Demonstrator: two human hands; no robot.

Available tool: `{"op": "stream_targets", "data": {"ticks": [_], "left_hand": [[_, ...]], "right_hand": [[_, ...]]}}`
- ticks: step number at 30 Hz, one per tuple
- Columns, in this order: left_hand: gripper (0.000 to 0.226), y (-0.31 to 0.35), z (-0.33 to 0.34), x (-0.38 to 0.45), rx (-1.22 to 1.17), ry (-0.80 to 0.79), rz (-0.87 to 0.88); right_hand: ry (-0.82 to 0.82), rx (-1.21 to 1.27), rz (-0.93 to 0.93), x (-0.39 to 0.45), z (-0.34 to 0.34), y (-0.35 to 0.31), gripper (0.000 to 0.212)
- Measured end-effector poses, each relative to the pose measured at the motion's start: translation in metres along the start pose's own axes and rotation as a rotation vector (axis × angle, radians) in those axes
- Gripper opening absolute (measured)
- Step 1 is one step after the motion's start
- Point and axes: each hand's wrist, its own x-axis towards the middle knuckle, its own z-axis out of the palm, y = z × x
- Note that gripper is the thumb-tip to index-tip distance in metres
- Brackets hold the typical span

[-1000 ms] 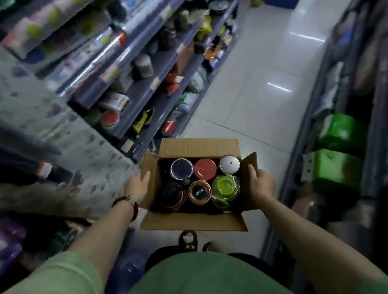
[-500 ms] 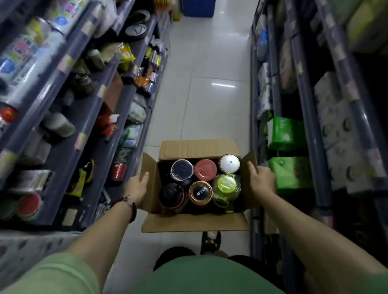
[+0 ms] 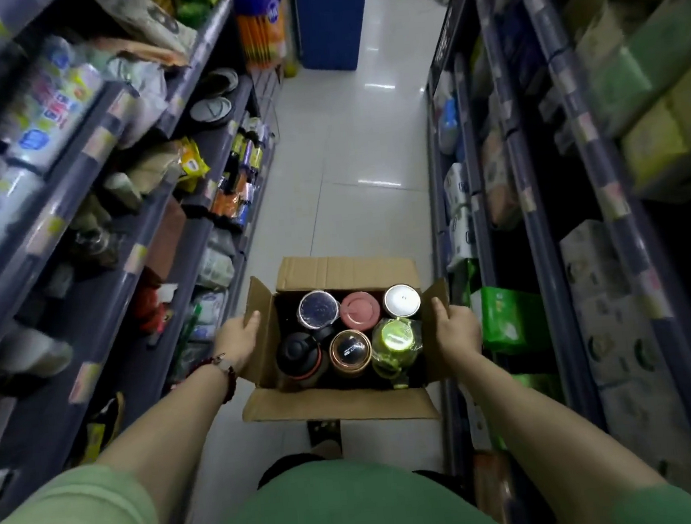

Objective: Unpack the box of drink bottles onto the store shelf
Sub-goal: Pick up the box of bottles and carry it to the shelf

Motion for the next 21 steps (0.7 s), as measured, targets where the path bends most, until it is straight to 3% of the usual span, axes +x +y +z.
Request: {"op": "stream_targets", "data": {"ticks": [11, 21], "left_hand": [[0.048, 0.109, -0.037, 0.131, 0.016, 0.034, 0.02], [0.045, 0.153, -0.024, 0.206, -0.119, 0.148, -0.125]], "right_hand": [[0.033, 0.011, -0.021, 0.127, 0.002, -0.105, 0.052], [-0.133, -0.08, -0.143, 0.261, 0.0, -0.189, 0.049]]}}
